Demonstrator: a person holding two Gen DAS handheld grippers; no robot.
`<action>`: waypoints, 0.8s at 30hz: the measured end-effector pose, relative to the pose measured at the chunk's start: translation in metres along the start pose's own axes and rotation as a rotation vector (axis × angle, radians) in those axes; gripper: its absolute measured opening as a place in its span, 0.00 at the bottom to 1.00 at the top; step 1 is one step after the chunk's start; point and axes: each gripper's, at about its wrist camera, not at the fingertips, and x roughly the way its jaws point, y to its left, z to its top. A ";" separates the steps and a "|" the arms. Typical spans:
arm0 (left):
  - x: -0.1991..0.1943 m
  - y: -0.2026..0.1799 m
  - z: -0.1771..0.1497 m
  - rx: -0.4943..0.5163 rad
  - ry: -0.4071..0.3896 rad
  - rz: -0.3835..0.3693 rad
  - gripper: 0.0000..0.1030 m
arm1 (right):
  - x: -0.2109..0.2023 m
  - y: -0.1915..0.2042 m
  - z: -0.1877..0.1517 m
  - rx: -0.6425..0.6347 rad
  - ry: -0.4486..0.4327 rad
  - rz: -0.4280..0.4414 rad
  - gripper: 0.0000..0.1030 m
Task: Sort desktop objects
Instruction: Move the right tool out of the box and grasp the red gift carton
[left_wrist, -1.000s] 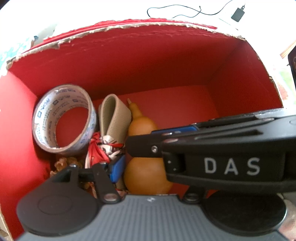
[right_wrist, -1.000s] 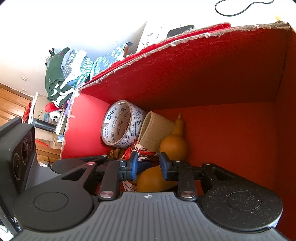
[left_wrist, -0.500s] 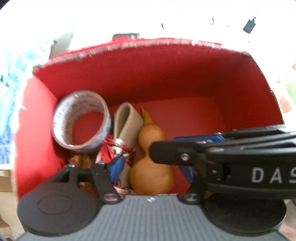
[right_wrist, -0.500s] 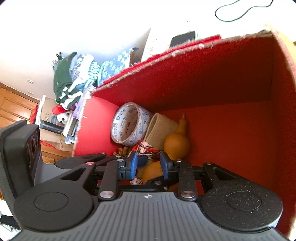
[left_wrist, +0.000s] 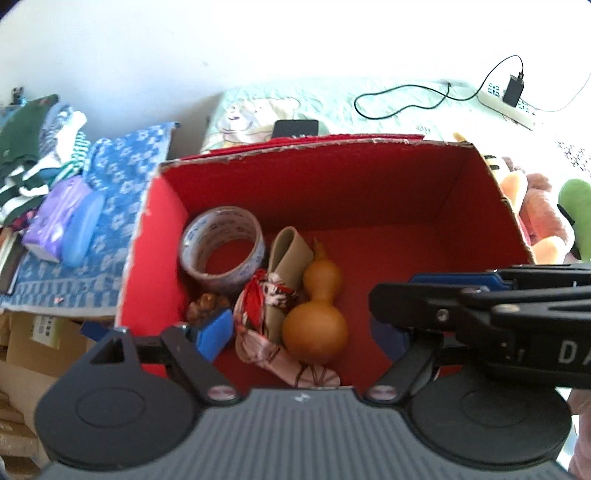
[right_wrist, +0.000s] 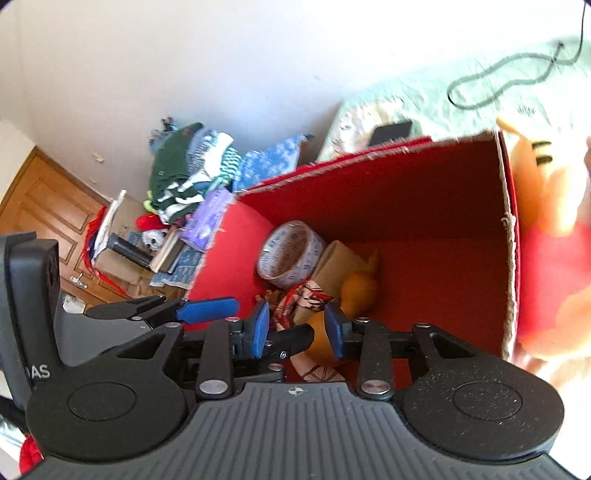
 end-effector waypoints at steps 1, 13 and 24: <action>-0.004 -0.001 -0.003 -0.007 -0.004 0.007 0.80 | -0.005 0.002 -0.003 -0.015 -0.010 0.008 0.36; -0.053 0.012 -0.058 -0.142 -0.042 0.049 0.79 | -0.041 0.029 -0.050 -0.172 -0.229 0.013 0.63; -0.042 0.043 -0.132 -0.139 0.011 -0.040 0.91 | -0.020 0.038 -0.083 -0.149 -0.094 0.033 0.66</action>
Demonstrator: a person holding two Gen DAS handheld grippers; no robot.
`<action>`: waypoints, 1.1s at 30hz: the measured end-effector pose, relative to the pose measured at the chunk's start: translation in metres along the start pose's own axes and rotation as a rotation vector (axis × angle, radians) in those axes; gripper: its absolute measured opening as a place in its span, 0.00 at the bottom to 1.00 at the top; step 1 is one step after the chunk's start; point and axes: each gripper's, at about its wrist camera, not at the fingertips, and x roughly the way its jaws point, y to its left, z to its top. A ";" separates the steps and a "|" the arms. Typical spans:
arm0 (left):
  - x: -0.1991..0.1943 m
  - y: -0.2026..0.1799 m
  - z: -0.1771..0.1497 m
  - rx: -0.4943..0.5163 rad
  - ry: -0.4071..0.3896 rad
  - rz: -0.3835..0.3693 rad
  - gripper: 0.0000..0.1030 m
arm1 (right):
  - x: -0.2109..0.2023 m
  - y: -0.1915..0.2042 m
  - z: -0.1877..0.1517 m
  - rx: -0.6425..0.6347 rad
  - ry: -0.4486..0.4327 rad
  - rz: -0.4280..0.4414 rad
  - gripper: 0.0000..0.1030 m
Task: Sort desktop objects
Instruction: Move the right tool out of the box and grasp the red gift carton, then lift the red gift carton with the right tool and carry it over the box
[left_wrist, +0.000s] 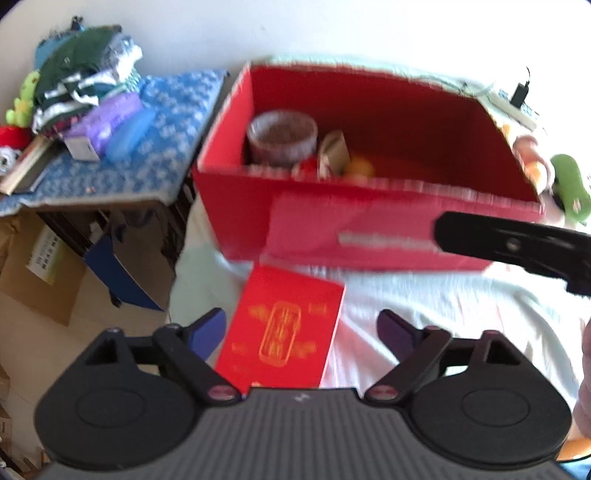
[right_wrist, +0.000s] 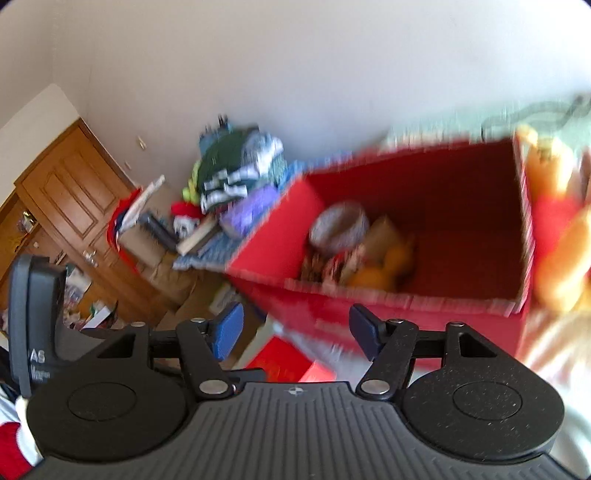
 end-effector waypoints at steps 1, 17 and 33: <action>0.004 0.002 -0.005 0.012 0.009 -0.013 0.92 | 0.008 -0.001 -0.003 0.023 0.031 -0.003 0.66; 0.061 0.033 -0.027 0.043 0.144 -0.157 0.88 | 0.080 0.000 -0.048 0.304 0.257 -0.083 0.66; 0.050 0.006 -0.026 0.106 0.160 -0.252 0.82 | 0.060 -0.016 -0.060 0.314 0.258 -0.117 0.61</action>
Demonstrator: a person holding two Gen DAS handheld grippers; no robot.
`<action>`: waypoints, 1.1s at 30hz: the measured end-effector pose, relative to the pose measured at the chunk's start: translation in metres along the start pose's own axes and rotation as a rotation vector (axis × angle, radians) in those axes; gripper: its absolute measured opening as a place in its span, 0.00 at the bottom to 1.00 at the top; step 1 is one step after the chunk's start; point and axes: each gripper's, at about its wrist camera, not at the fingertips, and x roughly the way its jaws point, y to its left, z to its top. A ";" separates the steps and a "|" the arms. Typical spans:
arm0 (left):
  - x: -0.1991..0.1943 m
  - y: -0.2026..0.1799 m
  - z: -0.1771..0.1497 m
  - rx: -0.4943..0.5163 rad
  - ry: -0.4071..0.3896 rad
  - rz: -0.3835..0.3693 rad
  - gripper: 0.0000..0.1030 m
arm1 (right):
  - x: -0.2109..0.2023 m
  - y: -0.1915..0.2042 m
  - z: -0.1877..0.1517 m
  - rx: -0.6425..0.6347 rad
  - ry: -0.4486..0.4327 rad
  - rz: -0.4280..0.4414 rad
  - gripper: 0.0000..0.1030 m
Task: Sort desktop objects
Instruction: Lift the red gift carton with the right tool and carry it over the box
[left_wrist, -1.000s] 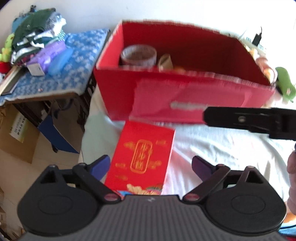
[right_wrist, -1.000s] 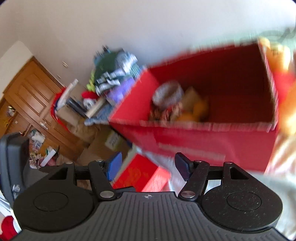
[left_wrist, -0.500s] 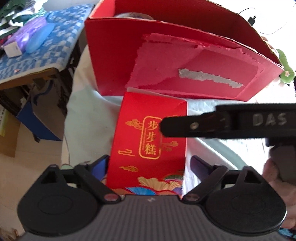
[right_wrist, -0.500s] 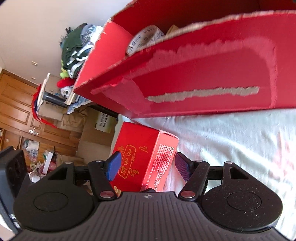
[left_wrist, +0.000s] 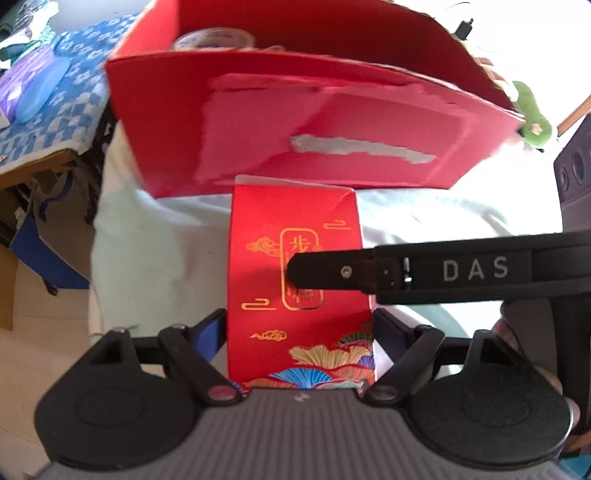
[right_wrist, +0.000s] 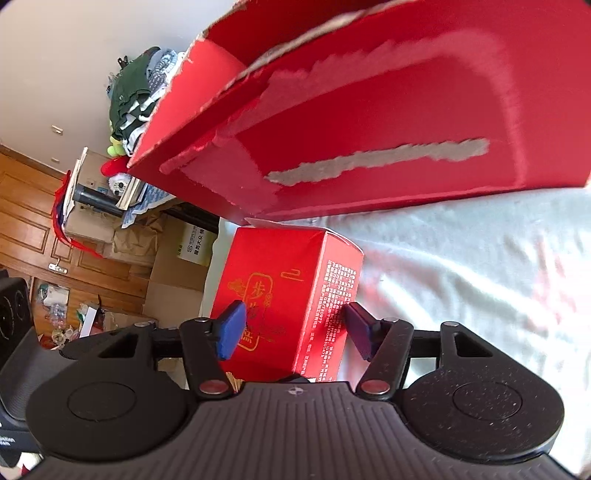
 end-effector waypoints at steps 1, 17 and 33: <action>-0.001 -0.006 0.001 -0.013 -0.014 -0.008 0.82 | -0.005 -0.003 0.000 -0.005 0.001 0.004 0.60; 0.022 -0.183 0.023 0.197 -0.023 -0.122 0.82 | -0.135 -0.100 -0.008 0.056 -0.099 -0.067 0.60; -0.049 -0.227 0.095 0.346 -0.287 -0.089 0.82 | -0.220 -0.079 0.041 -0.074 -0.390 -0.050 0.61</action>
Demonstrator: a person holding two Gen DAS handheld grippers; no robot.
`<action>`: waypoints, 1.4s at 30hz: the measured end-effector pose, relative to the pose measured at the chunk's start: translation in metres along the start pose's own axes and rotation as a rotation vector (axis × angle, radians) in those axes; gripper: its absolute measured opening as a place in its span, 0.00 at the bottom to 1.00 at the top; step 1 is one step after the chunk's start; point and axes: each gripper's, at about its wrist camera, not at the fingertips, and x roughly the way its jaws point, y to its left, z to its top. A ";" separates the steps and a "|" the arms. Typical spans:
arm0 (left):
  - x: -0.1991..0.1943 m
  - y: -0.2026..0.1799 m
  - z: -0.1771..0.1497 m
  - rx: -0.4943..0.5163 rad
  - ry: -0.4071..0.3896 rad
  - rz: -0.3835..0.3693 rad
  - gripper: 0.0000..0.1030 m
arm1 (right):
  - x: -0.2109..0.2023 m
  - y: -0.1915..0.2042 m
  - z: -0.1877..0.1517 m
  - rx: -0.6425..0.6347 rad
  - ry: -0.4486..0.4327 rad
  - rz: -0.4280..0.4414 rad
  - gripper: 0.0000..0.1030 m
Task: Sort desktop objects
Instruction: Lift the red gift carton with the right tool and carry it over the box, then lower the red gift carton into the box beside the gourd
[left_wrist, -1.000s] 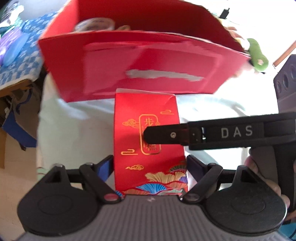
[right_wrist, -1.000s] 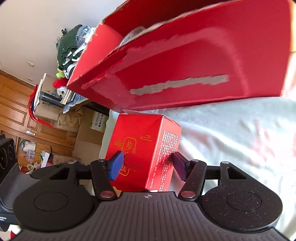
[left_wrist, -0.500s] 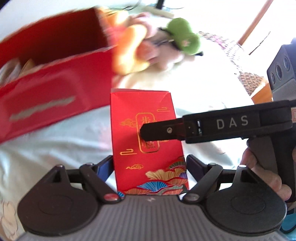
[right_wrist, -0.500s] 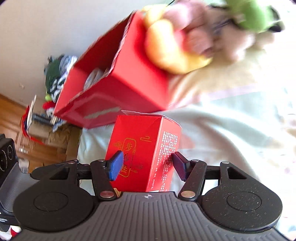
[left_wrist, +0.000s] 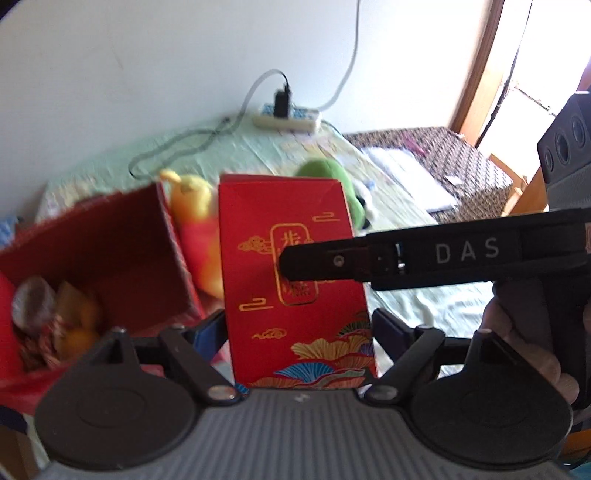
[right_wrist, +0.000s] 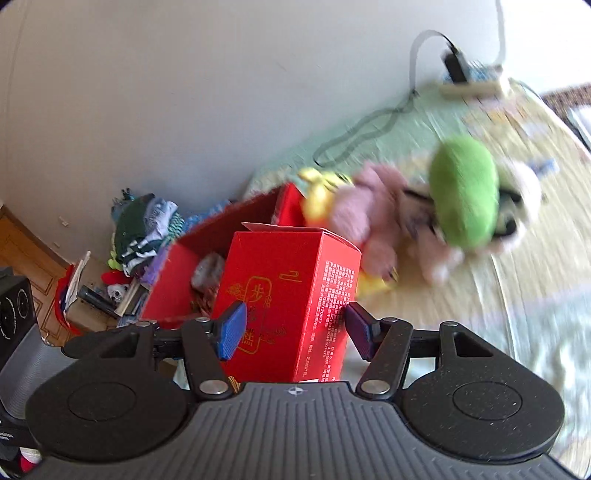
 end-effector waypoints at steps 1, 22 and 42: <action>-0.005 0.010 0.006 -0.001 -0.013 0.011 0.82 | 0.005 0.011 0.009 -0.031 -0.010 0.005 0.60; 0.059 0.191 0.014 -0.236 0.161 -0.094 0.82 | 0.188 0.098 0.068 -0.268 0.348 -0.139 0.61; 0.109 0.218 0.004 -0.453 0.293 -0.150 0.83 | 0.256 0.114 0.064 -0.425 0.622 -0.324 0.64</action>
